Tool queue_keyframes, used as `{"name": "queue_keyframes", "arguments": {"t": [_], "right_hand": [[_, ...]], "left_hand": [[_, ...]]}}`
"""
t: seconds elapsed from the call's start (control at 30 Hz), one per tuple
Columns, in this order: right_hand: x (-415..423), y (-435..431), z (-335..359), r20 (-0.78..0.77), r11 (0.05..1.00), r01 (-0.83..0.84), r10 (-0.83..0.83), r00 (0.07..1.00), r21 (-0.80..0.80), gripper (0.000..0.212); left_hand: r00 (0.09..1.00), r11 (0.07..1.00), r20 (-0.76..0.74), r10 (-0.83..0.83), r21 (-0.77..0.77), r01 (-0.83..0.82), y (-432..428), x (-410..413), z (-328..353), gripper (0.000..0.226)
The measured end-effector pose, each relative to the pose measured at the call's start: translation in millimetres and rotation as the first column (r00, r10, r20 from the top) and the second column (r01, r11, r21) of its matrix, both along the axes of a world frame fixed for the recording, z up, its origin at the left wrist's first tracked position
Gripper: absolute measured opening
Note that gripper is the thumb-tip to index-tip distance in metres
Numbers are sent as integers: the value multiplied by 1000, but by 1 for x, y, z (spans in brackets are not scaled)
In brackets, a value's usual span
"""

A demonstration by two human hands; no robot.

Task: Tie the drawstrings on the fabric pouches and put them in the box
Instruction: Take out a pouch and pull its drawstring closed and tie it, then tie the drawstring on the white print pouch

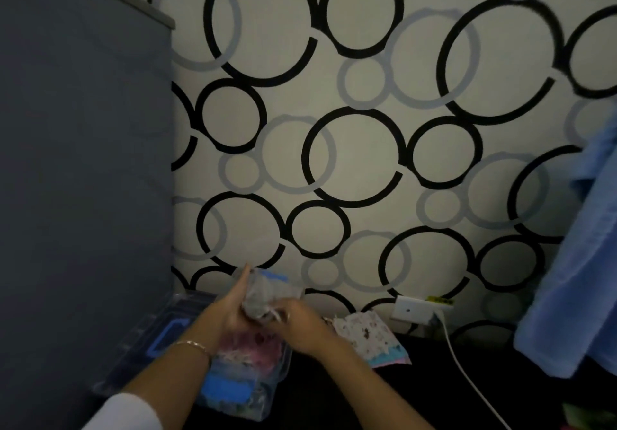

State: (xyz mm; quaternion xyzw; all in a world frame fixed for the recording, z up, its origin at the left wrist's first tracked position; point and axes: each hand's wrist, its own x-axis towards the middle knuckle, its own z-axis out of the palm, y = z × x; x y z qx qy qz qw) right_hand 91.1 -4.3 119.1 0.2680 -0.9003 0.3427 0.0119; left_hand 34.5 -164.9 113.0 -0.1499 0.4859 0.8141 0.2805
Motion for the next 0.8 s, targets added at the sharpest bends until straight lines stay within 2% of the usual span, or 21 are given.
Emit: {"name": "queue_keyframes", "arguments": {"t": [0.1,0.17,0.23,0.3,0.33,0.4,0.43,0.47,0.5,0.57,0.6,0.67,0.73,0.8], "right_hand": [[-2,-5,-19,-1,965,-23,24,1000,260,24],[1,-10,-21,142,912,-106,53,988,397,29],[5,-15,-16,263,898,-168,61,963,407,28],[2,-19,-11,247,941,-104,23,969,323,25],[-2,-20,-12,206,957,-44,-17,978,285,28],[-9,-24,-19,132,963,44,-82,988,265,34],[-10,-27,-23,89,954,70,-100,991,293,31],[-12,-31,-28,27,932,96,-113,993,350,26],[-12,-34,-33,-15,894,119,-125,992,431,32],[-10,-37,-38,-34,764,130,-140,990,631,62],[-9,-38,-36,-42,720,129,-137,990,682,68],[-11,-35,-35,-62,684,140,-137,989,716,68],[-13,-32,-37,-54,673,148,-159,986,724,66],[-13,-29,-40,-45,639,145,-170,984,755,68]], "left_hand": [[994,987,41,-100,-120,104,4,7,-10,76],[991,950,32,-133,-279,137,5,9,-19,63],[989,787,-56,-137,-612,75,3,1,-31,58],[950,418,-200,-240,-904,-85,1,-11,-41,53],[928,276,-258,-270,-944,-182,1,-13,-42,46],[857,129,-412,-309,-911,-391,-1,-12,-35,31],[806,66,-450,-385,-884,-462,-2,-11,-31,26],[773,22,-423,-473,-883,-470,-2,-8,-28,23],[747,0,-368,-553,-897,-442,-3,-9,-31,22],[719,-27,-190,-668,-960,-278,-2,-4,-36,25],[694,-44,-104,-713,-980,-192,-1,1,-37,27],[641,-84,-2,-767,-991,-104,-3,10,-38,29],[619,-90,19,-785,-992,-84,-4,13,-44,36],[606,-172,97,-789,-983,-66,-6,13,-52,51]]}}
